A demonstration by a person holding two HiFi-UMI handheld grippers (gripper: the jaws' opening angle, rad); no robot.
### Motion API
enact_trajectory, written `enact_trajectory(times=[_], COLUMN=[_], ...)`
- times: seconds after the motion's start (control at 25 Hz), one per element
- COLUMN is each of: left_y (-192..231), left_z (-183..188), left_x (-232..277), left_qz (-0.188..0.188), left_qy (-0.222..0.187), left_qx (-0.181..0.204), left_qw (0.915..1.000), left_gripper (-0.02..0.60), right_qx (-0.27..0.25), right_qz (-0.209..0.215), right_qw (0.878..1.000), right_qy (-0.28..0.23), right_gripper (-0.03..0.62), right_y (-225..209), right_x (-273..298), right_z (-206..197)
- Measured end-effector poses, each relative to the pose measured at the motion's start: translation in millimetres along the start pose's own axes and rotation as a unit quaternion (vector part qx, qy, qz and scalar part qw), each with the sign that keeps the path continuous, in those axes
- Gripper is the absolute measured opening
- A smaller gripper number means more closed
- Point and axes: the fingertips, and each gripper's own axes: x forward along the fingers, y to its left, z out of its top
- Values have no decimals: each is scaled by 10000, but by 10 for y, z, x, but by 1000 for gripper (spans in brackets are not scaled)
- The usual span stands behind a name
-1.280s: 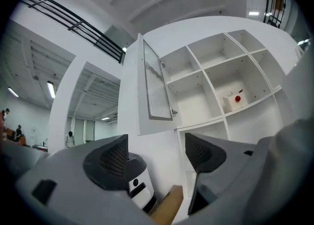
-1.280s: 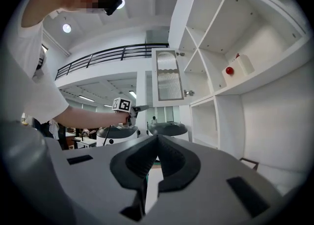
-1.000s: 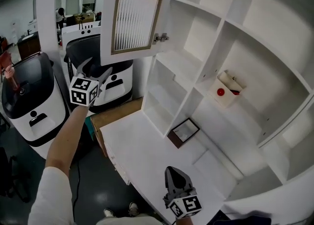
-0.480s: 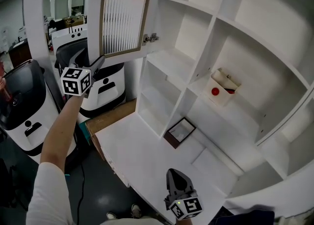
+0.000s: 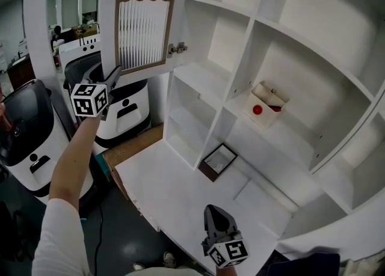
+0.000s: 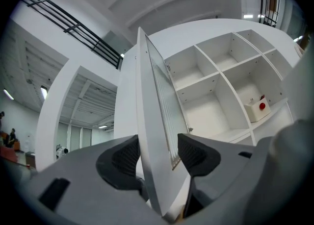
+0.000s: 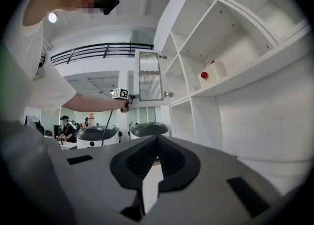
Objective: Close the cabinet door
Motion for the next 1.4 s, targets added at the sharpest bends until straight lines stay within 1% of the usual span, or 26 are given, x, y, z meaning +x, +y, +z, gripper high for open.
enact_trajectory(times=[0.12,0.24,0.4,0.64,0.72,0.88,0.96,1.12,1.28,1.4], left_y=[2,-4,-69,-267,-334,-566,-681,-854,-1100,-1262], left_z=[3,17,45,111,129,172,199,241,277,315], left_x=[-10,-37,-85,-206,-264,-350,-373,-415,-450,-425], left_qz=[36,55,59,-8,-64,-264,-324,-286,-402,-315], left_qy=[-18,-77,-130,-179,-156,-117,-95,-108,-146,-135], left_qx=[-69,-83,-62,22,104,398,441,313,259,148], left_qw=[10000,9999,9999,9998,9998,9988,9985,9990,9988,9993], left_gripper=[235,160,152,134,128,120,112,101,95,94], right_qx=[0,-4,-37,-270,-308,-373,-410,-429,-411,-404], right_qz=[-5,52,145,318,346,390,409,462,492,507], right_qw=[10000,10000,9999,9987,9983,9975,9972,9967,9965,9961], right_qy=[-20,-18,-16,-308,-367,-452,-471,-512,-543,-601], right_gripper=[-3,-3,-3,-3,-3,-3,-3,-3,-3,-3], right_y=[-5,2,36,101,135,184,201,236,232,213], right_x=[-13,26,176,523,601,688,717,708,679,676], right_z=[4,-6,35,422,509,628,677,741,768,803])
